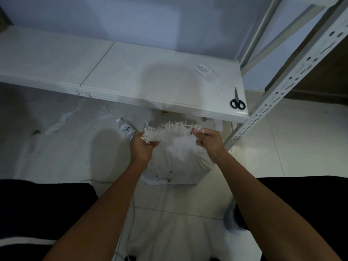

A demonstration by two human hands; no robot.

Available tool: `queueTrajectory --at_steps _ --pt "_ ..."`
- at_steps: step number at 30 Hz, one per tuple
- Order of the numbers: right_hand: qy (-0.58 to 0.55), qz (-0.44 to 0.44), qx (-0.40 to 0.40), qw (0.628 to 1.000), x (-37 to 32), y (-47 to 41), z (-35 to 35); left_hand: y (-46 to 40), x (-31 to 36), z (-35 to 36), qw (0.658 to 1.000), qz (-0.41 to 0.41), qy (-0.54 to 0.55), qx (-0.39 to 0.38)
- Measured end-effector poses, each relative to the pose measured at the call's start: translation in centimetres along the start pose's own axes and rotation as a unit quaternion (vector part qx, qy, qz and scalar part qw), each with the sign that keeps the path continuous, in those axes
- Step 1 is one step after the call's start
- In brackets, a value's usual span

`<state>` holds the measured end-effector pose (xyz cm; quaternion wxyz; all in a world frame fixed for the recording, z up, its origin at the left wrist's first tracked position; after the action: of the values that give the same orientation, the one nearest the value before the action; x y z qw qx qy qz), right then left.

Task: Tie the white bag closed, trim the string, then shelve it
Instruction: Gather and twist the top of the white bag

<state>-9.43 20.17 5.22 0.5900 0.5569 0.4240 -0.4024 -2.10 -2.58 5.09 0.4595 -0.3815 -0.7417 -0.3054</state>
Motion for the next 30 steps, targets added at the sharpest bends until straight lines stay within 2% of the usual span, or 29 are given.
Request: queueTrajectory --at_steps 3,5,9,11,12,14,15,18,21,22,24,26,28,30 --pt "-0.108 0.041 0.031 0.993 0.8 -0.2 -0.8 0.2 -0.4 0.0 1.000 0.009 -0.005 0.011" --pt "-0.138 0.054 0.022 0.989 1.3 -0.4 -1.4 -0.2 -0.7 0.3 1.000 0.011 -0.009 0.001" --pt "-0.079 0.019 0.018 0.997 1.2 -0.6 -2.4 -1.2 -1.4 0.3 1.000 0.004 -0.026 0.014" --pt "0.042 -0.026 -0.028 0.998 1.0 -0.2 -2.1 -1.5 -2.2 0.2 0.999 -0.015 -0.034 0.026" --pt "0.164 -0.049 -0.058 0.983 1.3 0.0 -1.7 -1.6 -2.5 0.2 0.999 -0.025 -0.034 0.025" --pt "0.374 -0.064 -0.121 0.917 2.4 0.0 -0.2 -1.7 -2.8 0.5 0.999 -0.044 -0.025 0.006" --pt "0.424 -0.058 -0.141 0.893 3.1 0.1 0.6 -1.7 -2.9 0.8 0.999 -0.046 -0.013 -0.009" --pt "0.463 -0.078 -0.132 0.873 5.1 0.3 2.8 -1.4 -2.9 1.3 0.997 -0.048 0.023 -0.062" --pt "0.544 -0.089 -0.127 0.825 5.6 0.0 3.7 -1.2 -3.2 1.4 0.994 -0.058 0.027 -0.083" --pt "0.543 -0.108 -0.140 0.821 5.5 0.0 3.8 -1.2 -3.2 1.4 0.994 -0.061 0.028 -0.089" --pt "0.476 -0.176 -0.137 0.851 5.0 0.0 3.8 -1.3 -3.3 1.4 0.994 -0.055 0.030 -0.089" --pt "0.345 -0.190 -0.077 0.916 4.3 -0.2 3.3 -1.4 -3.1 1.4 0.996 -0.045 0.037 -0.072" --pt "0.206 -0.123 -0.004 0.971 3.7 -0.8 2.4 -1.6 -2.9 1.3 0.997 -0.044 0.043 -0.048" --pt "0.039 -0.032 0.030 0.998 3.1 -1.6 1.5 -2.0 -3.3 1.4 0.997 -0.054 0.042 -0.046"
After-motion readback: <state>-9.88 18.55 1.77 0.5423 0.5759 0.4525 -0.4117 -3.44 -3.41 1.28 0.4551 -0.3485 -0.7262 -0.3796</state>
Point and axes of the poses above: each hand's wrist, its own y-axis away from the middle knuckle, its own z-axis out of the palm, x = y × z, the point moved 2 cm from there along -y, towards the middle knuckle, and after that the axes turned 5 degrees about -y, right-handed, at the moved point
